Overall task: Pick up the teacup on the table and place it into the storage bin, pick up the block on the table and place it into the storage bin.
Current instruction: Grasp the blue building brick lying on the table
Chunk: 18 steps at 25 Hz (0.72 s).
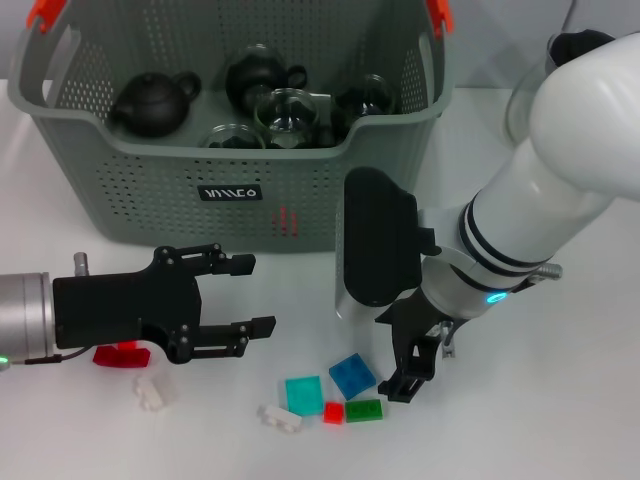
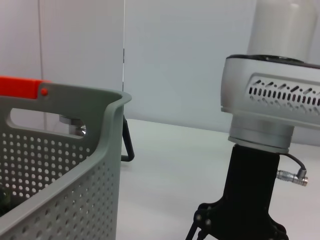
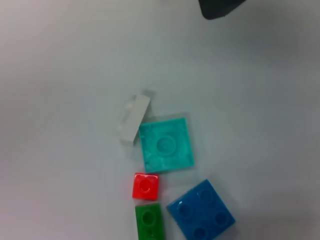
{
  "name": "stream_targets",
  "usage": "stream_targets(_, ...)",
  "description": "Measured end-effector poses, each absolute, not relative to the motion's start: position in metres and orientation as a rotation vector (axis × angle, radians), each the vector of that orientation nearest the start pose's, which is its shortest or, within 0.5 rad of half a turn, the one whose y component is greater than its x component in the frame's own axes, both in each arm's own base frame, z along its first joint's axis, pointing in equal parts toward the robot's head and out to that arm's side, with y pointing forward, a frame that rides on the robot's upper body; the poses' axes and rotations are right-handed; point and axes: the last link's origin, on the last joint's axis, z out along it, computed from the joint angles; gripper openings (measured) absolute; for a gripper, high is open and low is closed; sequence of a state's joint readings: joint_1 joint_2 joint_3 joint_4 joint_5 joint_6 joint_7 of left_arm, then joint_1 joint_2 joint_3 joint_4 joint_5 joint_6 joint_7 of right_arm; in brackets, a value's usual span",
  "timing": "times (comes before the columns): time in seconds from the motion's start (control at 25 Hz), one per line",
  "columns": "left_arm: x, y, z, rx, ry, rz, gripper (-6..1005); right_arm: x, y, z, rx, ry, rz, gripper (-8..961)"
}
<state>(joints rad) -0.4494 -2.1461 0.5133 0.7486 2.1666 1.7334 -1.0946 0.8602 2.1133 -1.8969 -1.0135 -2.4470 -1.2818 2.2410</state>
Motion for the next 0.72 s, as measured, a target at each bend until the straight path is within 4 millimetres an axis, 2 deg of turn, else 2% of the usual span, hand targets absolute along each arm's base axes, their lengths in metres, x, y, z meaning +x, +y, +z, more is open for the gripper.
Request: stream_targets(0.72,-0.2812,0.2864,-0.0001,-2.759,-0.329,-0.684,752,0.1294,0.336,-0.1308,-2.939,-0.079,-0.808,912)
